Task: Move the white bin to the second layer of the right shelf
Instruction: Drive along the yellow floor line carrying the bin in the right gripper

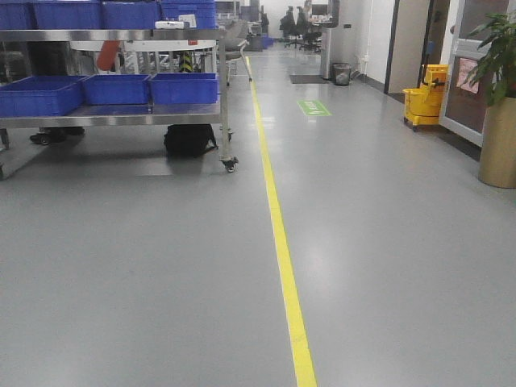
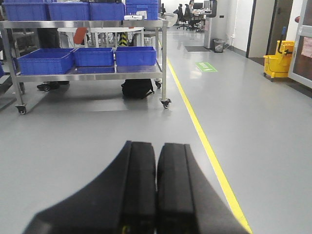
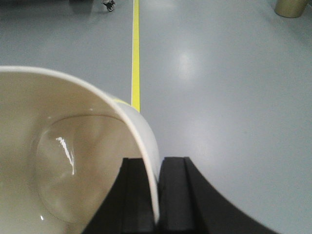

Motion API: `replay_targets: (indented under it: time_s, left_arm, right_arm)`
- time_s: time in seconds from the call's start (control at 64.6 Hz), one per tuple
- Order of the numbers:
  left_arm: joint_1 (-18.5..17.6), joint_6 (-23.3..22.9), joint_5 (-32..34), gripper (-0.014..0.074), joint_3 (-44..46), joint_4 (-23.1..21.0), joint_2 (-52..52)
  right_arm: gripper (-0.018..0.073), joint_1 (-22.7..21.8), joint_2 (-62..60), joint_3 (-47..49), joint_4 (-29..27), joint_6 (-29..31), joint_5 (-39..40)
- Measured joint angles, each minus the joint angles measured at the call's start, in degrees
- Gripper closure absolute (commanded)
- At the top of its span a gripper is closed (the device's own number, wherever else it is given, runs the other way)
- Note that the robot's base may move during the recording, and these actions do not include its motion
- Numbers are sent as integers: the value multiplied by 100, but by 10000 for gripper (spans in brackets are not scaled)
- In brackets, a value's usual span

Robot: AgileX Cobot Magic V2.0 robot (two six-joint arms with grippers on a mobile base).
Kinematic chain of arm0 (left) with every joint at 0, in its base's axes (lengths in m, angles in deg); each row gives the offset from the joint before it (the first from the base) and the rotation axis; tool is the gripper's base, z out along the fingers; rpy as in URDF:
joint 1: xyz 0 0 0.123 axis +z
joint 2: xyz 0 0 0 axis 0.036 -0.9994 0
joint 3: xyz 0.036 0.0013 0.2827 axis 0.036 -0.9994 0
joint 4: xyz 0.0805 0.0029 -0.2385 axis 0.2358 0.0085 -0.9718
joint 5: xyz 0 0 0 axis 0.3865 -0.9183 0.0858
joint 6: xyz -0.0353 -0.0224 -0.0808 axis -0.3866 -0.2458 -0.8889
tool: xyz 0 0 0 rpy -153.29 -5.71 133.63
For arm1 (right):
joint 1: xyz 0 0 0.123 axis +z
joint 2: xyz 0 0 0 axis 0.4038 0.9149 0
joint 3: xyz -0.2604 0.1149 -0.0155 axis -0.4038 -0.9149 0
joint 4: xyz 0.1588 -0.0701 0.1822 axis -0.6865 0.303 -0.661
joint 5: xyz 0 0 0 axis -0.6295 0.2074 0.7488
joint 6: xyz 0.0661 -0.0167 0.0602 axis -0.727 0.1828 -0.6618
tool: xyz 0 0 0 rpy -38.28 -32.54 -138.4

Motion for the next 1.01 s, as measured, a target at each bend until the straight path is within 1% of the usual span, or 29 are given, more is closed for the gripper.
replay_targets:
  time_s: [1.006]
  left_arm:
    - [0,0,0,512,0,0,0]
  right_arm:
    - [511,0,0,0,0,0,0]
